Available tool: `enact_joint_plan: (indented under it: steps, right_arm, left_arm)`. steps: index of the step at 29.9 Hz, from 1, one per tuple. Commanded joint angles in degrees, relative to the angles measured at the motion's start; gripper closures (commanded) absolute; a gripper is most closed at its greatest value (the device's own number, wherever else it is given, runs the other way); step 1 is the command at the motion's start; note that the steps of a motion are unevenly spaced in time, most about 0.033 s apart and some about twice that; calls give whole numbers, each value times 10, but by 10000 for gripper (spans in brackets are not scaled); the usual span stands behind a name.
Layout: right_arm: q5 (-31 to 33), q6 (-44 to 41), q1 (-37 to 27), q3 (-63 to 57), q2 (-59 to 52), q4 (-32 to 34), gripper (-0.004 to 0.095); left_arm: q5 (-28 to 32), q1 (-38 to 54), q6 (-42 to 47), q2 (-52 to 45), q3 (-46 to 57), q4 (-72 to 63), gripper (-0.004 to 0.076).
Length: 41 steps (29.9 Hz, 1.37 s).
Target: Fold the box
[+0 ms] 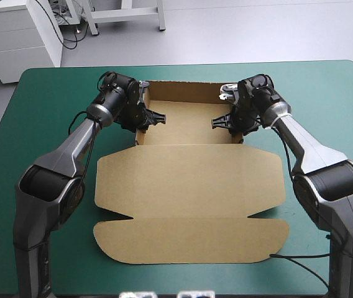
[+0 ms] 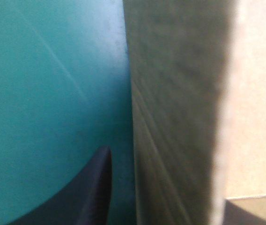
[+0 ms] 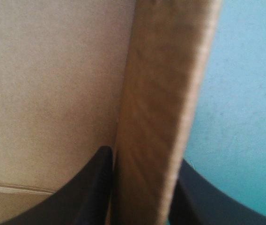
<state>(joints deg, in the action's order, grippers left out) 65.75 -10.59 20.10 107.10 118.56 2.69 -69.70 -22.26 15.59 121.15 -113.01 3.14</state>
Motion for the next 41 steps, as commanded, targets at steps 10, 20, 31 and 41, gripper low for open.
enact_joint_plan:
  steps: [10,20,31,41]
  right_arm:
    - [-11,16,-4,12,-33,-2,348]
    - [-28,16,-4,34,-33,-2,300]
    - [58,14,-4,186,-48,15,299]
    - [58,10,-4,183,-107,-16,300]
  left_arm:
    - [-32,-4,-20,-32,-17,46,295]
    - [-35,-4,-20,-33,-87,72,292]
    - [-40,-4,-13,-69,-188,56,305]
    - [-42,-4,-75,-177,-188,0,731]
